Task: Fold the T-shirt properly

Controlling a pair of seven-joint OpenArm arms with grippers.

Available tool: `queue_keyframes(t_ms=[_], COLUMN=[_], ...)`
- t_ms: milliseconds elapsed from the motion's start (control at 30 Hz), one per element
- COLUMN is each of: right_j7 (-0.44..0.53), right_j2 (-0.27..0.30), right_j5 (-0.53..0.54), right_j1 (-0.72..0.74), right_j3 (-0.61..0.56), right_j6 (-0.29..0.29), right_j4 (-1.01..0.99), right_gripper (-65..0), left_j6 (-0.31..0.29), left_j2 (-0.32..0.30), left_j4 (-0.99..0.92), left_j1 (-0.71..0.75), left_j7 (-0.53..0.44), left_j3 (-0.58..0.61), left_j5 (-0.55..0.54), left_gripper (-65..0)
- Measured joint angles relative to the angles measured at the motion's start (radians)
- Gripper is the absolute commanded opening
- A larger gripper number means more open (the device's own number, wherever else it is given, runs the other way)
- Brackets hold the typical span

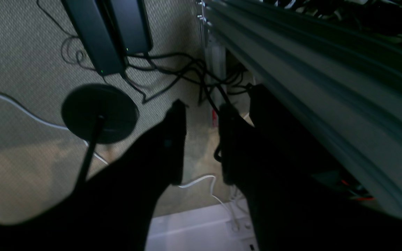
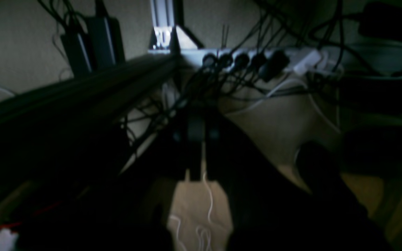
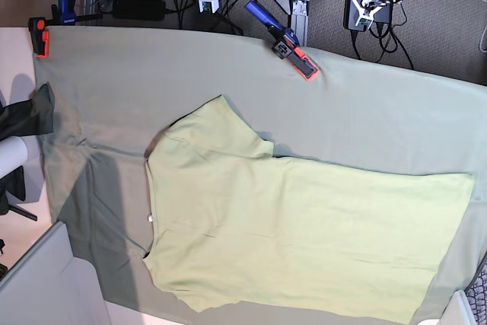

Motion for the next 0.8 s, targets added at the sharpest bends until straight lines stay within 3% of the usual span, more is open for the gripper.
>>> queue_keyframes(t_ms=[433,533,633,800], right_j7=[0.002,0.002,0.002,-0.001], right_j2=[0.003,0.005,0.022,0.086], right_j5=[0.0,-0.071,-0.119,-0.116], right_j1=[0.0,-0.014,-0.074,-0.213], right_j3=[0.0,0.0,0.001,0.001], right_j6=[0.0,0.005,0.091,0.11], right_j4=[0.001,0.007,0.048,0.174], right_gripper=[-63.7,-63.7,-63.7,-63.8], left_j6=[0.0,0.0,-0.021,-0.098], left_j2=[0.0,-0.003,-0.004,-0.028], left_j4=[0.0,0.013,0.093,0.326], left_j1=[0.001,0.02,0.097,0.295], left_j7=[-0.027,-0.034,-0.051,-0.138], left_j3=[0.0,0.0,0.0,0.0], left_j5=[0.0,-0.008,-0.04,-0.07], left_gripper=[-45.0,-45.0,-45.0,-45.0])
